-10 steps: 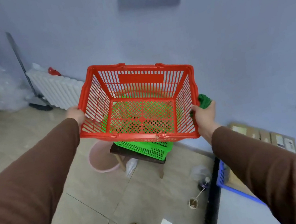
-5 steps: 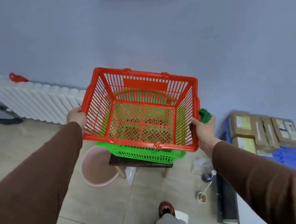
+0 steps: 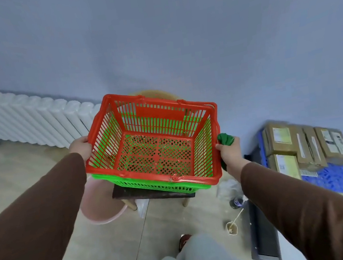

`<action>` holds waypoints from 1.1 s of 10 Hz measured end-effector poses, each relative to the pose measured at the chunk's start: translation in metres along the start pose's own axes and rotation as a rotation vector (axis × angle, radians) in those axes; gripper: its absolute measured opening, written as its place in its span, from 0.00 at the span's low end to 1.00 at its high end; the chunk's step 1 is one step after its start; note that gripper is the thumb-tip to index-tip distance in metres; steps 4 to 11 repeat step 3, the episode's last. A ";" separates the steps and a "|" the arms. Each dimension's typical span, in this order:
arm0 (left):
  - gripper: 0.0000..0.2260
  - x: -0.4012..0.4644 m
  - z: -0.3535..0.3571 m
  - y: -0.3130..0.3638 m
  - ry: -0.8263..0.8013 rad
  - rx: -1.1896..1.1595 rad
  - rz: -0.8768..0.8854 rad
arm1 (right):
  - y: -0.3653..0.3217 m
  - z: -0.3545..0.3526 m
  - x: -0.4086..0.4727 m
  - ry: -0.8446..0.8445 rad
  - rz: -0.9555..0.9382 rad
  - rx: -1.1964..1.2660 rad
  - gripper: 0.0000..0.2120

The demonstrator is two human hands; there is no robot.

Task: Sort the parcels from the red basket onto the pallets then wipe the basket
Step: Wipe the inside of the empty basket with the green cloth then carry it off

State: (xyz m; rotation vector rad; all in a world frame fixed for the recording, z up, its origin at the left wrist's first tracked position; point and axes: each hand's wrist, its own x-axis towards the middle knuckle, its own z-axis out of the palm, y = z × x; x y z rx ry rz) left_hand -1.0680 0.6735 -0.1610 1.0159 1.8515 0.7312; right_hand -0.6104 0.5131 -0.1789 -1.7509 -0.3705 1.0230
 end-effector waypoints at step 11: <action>0.24 -0.079 0.002 0.040 -0.143 0.095 0.000 | -0.012 0.002 0.014 -0.140 -0.150 -0.077 0.19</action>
